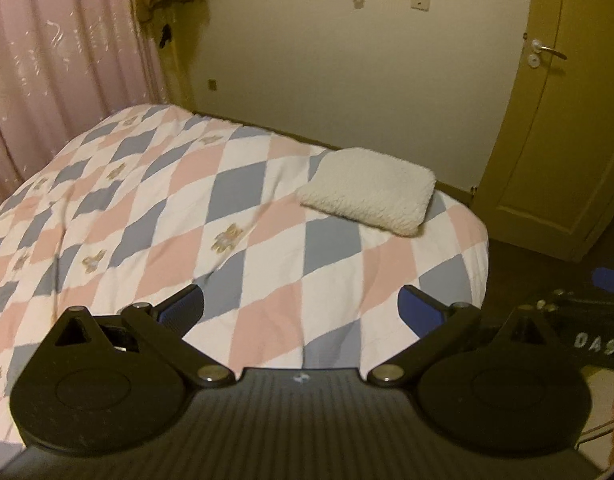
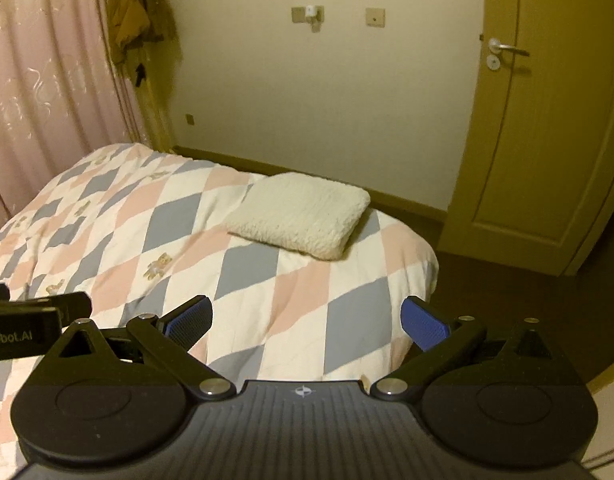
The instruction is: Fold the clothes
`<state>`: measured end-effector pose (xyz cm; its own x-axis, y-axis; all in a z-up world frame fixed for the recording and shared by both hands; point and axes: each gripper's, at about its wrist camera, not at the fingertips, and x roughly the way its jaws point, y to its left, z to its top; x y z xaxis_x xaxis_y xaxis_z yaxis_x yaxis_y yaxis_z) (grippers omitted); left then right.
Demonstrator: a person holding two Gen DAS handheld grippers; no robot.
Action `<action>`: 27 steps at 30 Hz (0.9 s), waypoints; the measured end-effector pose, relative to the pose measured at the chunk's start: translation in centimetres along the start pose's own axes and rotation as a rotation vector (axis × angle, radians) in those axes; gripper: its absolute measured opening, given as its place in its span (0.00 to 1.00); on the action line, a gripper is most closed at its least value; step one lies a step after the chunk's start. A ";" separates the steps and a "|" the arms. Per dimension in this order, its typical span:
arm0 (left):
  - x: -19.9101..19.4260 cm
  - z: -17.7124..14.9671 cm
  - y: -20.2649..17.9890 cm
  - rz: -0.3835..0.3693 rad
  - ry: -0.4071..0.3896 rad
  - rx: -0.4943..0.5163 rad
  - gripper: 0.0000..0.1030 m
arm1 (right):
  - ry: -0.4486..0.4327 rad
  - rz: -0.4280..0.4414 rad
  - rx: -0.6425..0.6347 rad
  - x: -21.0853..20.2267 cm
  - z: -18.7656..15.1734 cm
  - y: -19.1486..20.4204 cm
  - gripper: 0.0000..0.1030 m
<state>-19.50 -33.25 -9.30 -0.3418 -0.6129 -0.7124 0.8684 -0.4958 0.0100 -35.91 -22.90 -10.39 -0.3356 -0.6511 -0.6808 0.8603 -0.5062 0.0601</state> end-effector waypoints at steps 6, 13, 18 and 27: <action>-1.6 0.0 0.4 0.014 -0.006 -0.003 0.99 | 0.039 -0.031 0.025 -1.0 0.0 -0.1 1.00; -1.0 0.1 -0.7 0.004 0.016 0.025 0.99 | 0.081 -0.039 0.038 0.1 -0.4 -0.7 1.00; 0.5 0.6 -1.8 0.015 0.053 0.035 0.99 | 0.105 -0.023 0.044 1.7 0.1 -1.4 1.00; 3.5 2.8 -3.8 0.037 0.072 0.039 0.99 | 0.131 0.001 0.028 5.2 2.5 -3.0 1.00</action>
<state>-25.03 -35.24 -9.88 -0.2821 -0.5859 -0.7597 0.8647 -0.4983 0.0632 -41.14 -26.15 -12.28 -0.2801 -0.5729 -0.7703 0.8491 -0.5221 0.0796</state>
